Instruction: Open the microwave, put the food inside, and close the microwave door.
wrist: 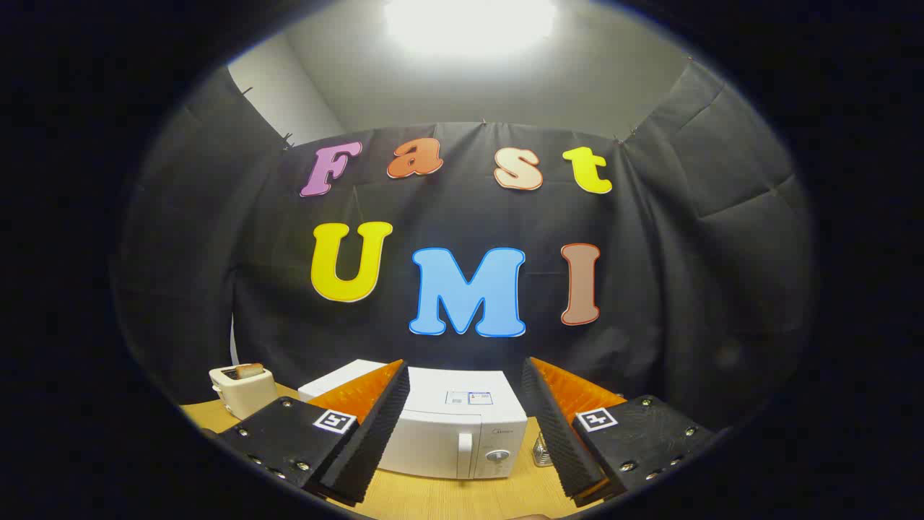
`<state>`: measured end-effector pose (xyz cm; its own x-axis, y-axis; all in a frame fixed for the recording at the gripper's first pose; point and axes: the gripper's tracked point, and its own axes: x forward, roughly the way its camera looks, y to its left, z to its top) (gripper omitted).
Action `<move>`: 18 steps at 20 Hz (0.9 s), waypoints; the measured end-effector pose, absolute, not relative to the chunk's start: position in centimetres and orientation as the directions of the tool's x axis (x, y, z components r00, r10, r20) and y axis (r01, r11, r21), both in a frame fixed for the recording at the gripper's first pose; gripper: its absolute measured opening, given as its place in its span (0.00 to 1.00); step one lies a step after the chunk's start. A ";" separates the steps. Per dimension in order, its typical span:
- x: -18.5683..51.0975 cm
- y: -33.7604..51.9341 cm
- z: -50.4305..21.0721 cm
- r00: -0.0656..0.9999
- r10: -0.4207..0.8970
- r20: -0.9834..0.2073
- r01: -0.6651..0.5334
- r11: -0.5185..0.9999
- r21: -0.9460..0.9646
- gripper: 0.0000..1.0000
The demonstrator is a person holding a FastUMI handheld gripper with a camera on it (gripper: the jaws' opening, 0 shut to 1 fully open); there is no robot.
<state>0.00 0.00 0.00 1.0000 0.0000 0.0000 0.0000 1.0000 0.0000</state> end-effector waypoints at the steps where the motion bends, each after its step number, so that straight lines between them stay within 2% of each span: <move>1: 0.1 0.2 -0.2 1.000 0.003 -0.008 -0.003 1.000 0.001 0.95; 13: 1.1 1.1 -1.1 1.000 0.012 -0.002 -0.012 1.000 -0.005 0.95; 18: 2.5 0.7 -3.9 0.999 0.014 -0.035 -0.014 1.000 0.009 0.95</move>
